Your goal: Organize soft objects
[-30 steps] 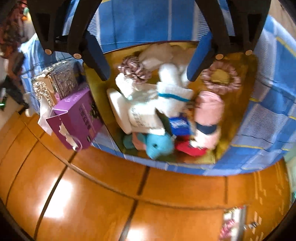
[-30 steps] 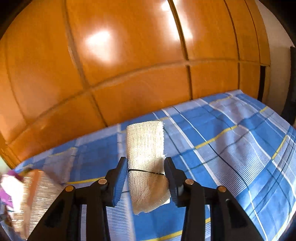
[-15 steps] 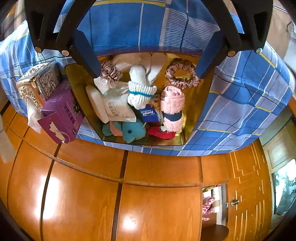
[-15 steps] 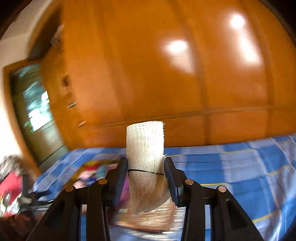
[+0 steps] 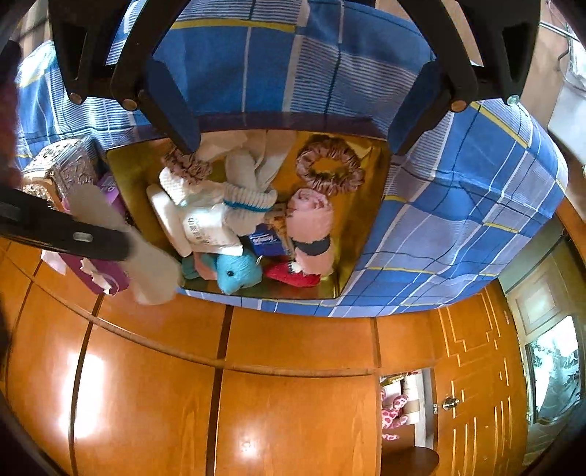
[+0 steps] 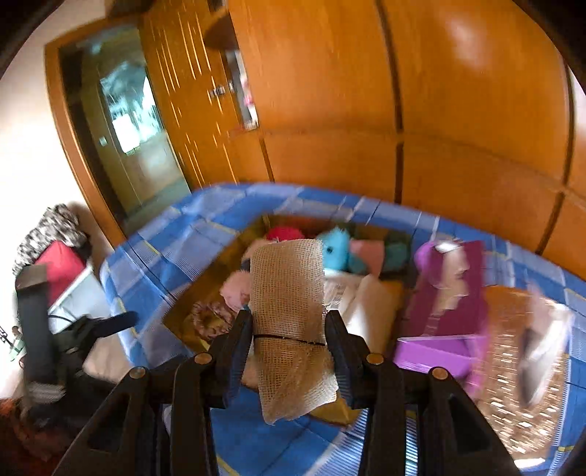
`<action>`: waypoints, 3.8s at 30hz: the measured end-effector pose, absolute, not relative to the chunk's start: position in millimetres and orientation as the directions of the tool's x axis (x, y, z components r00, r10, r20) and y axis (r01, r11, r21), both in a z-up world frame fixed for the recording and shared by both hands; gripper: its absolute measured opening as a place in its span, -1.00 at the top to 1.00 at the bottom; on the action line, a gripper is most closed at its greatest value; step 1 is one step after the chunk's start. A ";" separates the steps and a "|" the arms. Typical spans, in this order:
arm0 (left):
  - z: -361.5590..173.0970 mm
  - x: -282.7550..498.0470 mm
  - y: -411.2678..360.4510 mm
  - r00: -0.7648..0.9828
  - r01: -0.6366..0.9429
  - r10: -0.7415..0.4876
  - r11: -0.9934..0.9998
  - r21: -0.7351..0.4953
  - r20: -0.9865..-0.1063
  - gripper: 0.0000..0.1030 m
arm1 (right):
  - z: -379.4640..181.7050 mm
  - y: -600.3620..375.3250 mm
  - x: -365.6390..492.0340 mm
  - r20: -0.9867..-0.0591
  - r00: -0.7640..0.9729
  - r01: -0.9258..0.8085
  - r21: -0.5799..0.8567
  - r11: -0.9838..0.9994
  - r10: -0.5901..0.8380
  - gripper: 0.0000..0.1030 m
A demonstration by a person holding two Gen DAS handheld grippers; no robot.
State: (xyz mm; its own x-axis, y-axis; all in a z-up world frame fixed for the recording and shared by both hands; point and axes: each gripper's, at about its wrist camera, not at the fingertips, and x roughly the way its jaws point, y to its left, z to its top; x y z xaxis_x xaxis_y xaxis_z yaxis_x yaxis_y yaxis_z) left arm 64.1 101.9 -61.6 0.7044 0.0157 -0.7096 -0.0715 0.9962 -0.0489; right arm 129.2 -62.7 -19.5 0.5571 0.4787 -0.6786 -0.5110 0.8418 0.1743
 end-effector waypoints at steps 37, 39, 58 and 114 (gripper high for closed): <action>-13.3 28.2 81.1 0.752 -0.156 0.201 0.980 0.127 -0.628 -0.99 | -0.9 -68.6 88.6 -0.678 0.702 -0.277 0.021 0.961 0.217 -0.63; -7.0 23.0 78.4 0.757 -0.159 0.191 0.981 0.108 -0.625 -0.99 | -1.1 -77.9 79.5 -0.686 0.698 -0.239 0.043 0.970 0.203 -0.63; 25.5 -29.7 83.4 0.738 -0.274 0.254 0.959 0.067 -0.625 -0.99 | 25.4 -81.8 -1.2 -0.645 0.743 -0.164 0.083 0.983 0.179 -0.63; 18.3 -30.5 91.2 0.699 -0.265 0.260 0.959 0.096 -0.666 -0.99 | 15.8 -81.0 1.3 -0.690 0.711 -0.117 0.072 0.990 0.135 -0.63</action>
State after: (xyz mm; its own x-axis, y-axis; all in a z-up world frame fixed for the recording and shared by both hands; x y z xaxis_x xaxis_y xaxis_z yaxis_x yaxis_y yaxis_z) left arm -30.5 91.2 18.3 0.6989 0.2598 -0.6663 -0.2653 0.9594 0.0958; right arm 1.3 -81.0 15.8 0.7111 0.1346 -0.6901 -0.1174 0.9905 0.0721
